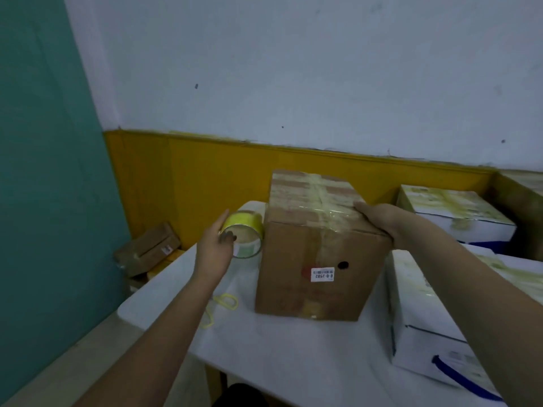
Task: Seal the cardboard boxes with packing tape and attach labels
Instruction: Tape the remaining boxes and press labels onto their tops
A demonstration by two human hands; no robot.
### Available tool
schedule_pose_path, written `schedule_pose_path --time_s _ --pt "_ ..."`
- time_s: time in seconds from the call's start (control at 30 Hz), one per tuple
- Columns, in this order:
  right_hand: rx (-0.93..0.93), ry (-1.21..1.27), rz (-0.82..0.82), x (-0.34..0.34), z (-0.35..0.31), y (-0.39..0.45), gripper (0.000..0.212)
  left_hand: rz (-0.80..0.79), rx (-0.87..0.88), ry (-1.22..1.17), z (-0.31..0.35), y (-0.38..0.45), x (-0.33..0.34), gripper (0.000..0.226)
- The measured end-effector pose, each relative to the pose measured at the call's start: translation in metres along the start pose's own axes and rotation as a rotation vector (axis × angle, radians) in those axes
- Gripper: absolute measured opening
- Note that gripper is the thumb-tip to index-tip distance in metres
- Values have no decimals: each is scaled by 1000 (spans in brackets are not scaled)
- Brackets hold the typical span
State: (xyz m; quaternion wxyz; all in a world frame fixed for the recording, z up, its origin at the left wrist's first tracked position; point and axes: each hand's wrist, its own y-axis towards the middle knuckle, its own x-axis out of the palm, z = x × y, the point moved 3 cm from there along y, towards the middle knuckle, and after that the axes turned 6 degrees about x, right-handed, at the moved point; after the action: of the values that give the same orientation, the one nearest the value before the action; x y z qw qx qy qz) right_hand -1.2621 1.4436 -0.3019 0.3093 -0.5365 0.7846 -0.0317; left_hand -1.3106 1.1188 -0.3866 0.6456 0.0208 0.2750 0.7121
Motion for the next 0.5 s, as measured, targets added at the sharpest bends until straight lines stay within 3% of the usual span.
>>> schedule_pose_path --time_s 0.07,0.13,0.2,0.23,0.3,0.4,0.5 --pt "16 32 -2 -15 9 -4 53 36 -255 -264 2 -22 18 58" --pt "31 71 21 -32 21 -2 51 -115 -428 -497 19 -37 50 51" --pt "2 61 72 -44 30 -5 50 -256 -485 -708 46 -39 75 49" --pt "-49 -7 121 -50 33 -7 51 -292 -440 -703 61 -34 80 49" --pt "-195 -199 234 -50 36 -9 45 -218 -357 -458 78 -13 76 46" --pt "-264 -216 184 -32 42 -3 42 -195 -216 -86 105 17 51 42" --pt "-189 -97 45 -18 25 1 82 -222 -97 64 124 34 40 54"
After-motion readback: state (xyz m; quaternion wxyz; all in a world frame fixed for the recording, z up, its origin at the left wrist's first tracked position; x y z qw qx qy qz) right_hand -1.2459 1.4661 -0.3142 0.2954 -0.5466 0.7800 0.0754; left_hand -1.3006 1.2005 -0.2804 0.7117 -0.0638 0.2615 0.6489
